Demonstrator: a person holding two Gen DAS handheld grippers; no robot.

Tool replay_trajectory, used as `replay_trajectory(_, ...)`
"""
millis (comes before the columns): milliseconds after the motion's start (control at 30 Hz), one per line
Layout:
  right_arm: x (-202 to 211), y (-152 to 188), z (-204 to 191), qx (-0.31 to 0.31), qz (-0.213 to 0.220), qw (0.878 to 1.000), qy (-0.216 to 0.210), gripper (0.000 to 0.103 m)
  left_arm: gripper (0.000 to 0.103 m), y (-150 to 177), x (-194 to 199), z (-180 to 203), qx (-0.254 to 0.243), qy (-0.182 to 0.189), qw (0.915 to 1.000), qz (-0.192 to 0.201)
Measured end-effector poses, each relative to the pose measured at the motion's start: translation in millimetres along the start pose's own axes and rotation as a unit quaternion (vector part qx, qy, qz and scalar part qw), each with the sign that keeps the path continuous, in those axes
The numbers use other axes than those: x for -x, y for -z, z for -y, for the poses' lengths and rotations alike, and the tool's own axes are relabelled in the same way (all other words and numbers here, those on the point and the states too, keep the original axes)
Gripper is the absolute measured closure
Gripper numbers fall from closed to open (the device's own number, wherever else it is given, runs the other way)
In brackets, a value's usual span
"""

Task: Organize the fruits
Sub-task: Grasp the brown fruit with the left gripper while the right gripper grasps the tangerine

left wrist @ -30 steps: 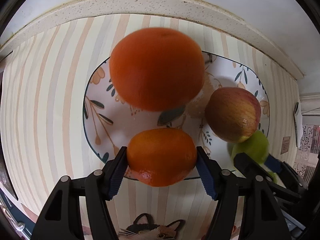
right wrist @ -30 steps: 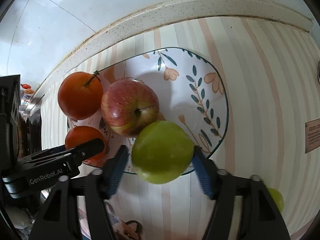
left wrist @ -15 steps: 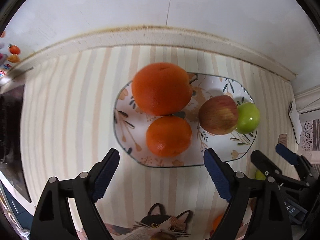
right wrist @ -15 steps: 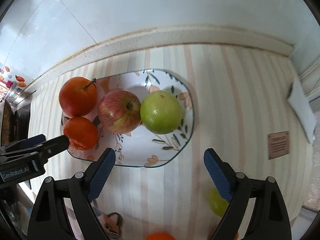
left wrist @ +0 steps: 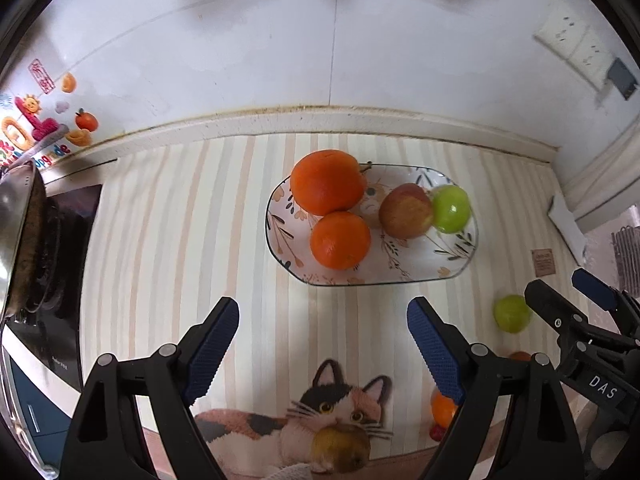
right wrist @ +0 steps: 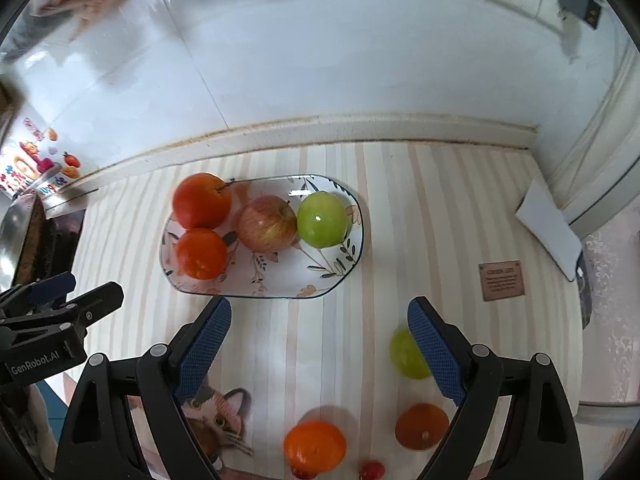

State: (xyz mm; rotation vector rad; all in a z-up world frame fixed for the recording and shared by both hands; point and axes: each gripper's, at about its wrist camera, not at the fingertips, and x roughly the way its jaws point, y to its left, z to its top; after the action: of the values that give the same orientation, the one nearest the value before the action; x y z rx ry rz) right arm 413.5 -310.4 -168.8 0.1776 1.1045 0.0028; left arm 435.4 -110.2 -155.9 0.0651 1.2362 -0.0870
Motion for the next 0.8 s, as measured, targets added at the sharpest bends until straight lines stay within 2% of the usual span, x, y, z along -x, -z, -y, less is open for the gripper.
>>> replay_trajectory(200, 35, 21, -3, -0.012, 0.022, 1.0, -0.014, 0.011, 0.017, 17, 27, 4, -0.003, 0.005, 0.9997, 0.023)
replay_trajectory(367, 33, 48, -3, -0.022, -0.005, 0.999, -0.029, 0.011, 0.017, 37, 26, 6, -0.009, 0.012, 0.9999, 0.003)
replay_trajectory(567, -14, 92, 7, -0.04, -0.083, 0.995, -0.042, 0.011, 0.017, 76, -12, 6, -0.017, 0.009, 0.9976, -0.067)
replay_trajectory(800, -70, 127, 22, -0.079, -0.16, 0.982, -0.067, 0.011, 0.017, 114, -67, 8, -0.012, 0.032, 0.9852, -0.168)
